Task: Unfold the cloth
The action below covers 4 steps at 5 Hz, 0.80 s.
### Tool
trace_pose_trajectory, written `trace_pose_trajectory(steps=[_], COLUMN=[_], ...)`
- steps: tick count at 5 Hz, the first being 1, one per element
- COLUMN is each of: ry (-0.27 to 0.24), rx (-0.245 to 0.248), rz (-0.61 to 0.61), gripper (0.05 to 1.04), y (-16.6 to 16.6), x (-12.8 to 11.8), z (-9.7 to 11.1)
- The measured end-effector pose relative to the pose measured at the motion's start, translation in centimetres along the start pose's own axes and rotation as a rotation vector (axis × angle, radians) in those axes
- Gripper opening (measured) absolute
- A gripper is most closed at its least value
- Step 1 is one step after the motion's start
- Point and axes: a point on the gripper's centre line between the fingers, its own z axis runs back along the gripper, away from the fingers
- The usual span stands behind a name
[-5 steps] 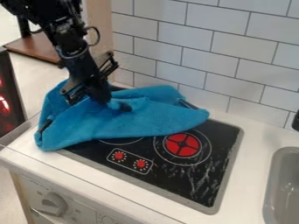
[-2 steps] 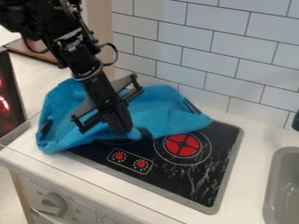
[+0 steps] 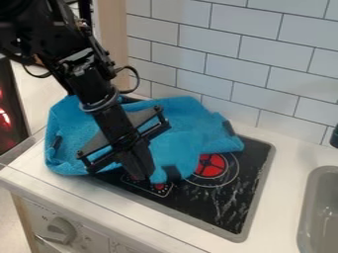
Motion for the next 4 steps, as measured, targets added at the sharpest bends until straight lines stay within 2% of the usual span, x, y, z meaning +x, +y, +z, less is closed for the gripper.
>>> trace_pose_trajectory(steps=[1,2,3,4], ry=[0.044,0.063,0.071,0.068], rx=[0.017,0.04,0.06,0.055], rz=[-0.037,-0.083,-0.078,-0.058], gripper=[0.047,0.068,0.219,0.474], y=[1.0,1.7,2.0,1.7], x=[-1.9,-3.1,-3.3,-3.1], z=[-0.2,-0.4,-0.4,-0.2])
